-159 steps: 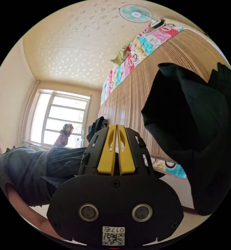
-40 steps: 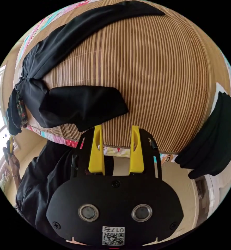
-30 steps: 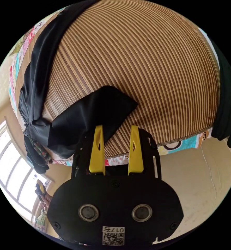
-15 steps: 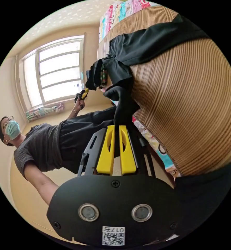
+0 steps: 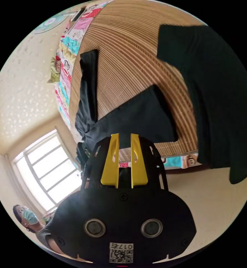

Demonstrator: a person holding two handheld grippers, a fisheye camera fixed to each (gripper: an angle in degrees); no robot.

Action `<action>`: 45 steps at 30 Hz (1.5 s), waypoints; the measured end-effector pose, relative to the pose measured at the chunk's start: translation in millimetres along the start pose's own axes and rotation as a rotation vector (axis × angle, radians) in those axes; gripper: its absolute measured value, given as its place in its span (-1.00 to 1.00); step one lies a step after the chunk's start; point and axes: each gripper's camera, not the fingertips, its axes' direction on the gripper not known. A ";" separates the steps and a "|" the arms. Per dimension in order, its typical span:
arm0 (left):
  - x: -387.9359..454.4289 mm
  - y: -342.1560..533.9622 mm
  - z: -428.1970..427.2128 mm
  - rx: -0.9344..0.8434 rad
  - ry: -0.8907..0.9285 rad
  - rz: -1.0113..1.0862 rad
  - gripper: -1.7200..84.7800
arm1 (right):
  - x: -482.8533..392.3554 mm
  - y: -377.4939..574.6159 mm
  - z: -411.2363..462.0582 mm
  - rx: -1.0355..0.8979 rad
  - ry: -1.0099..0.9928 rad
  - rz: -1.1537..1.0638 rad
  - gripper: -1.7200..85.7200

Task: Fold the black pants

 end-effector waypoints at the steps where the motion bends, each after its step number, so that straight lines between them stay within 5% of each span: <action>1: -6.7 -15.0 2.9 0.003 0.021 -0.032 -0.73 | 8.6 6.7 7.3 -0.012 -0.049 0.015 -0.80; 9: -24.2 -128.0 18.2 -0.031 -0.155 -0.149 -0.66 | 77.1 99.7 97.5 -0.148 -0.332 0.278 -0.71; 18: -51.6 -170.2 22.0 -0.025 0.009 -0.194 -0.86 | 42.5 176.8 111.4 -0.179 -0.463 0.237 -0.75; 23: -60.8 -115.9 -19.4 0.027 -0.184 -0.157 -0.86 | 24.1 157.6 48.2 -0.036 -0.406 0.143 -0.79; 28: -134.6 -44.7 -47.8 0.128 0.060 -0.333 -0.82 | -16.2 98.4 -2.5 0.103 -0.351 0.069 -0.77; 39: -137.2 -42.1 -56.7 0.077 0.067 -0.316 -0.73 | -146.5 0.6 13.6 0.259 -0.173 0.048 -0.69; 45: -135.8 -46.3 -54.3 0.034 0.008 -0.321 -0.74 | -122.2 22.9 17.5 0.425 -0.467 0.142 -0.84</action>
